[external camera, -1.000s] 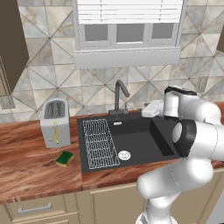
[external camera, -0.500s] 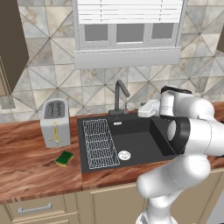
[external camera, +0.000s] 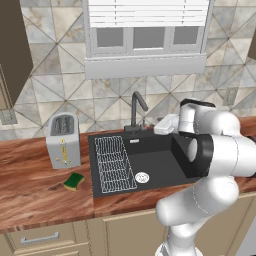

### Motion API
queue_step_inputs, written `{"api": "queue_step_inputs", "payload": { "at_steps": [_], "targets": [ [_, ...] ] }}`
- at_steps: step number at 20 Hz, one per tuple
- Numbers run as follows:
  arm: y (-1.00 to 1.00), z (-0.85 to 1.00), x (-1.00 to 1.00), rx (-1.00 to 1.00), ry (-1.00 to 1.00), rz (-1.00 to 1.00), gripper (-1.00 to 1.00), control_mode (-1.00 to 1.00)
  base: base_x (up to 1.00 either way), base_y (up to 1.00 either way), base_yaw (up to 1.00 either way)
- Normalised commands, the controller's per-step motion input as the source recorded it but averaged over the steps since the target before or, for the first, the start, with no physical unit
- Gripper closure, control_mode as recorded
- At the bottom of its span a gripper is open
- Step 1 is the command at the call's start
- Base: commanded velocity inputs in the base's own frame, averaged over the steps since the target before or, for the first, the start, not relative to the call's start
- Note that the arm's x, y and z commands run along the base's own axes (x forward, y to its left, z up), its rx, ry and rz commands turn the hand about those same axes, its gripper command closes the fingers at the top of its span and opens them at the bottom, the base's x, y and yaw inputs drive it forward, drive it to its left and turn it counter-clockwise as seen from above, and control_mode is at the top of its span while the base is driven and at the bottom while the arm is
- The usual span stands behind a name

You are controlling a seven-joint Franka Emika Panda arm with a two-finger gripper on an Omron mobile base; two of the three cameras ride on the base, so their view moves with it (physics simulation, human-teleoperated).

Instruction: Soak the sponge with water for a few seconds and then drop it inside the sink.

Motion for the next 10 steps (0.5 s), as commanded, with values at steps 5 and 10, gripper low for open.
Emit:
{"api": "queue_step_inputs", "payload": {
  "at_steps": [5,10],
  "targets": [
    [0.02,0.0,0.0,0.0,0.0,0.0,-1.0,-1.0,0.0,0.0,0.0],
    [0.0,-0.08,0.02,0.0,-0.01,0.0,-1.0,-1.0,0.0,0.0,0.0]
  ]
}}
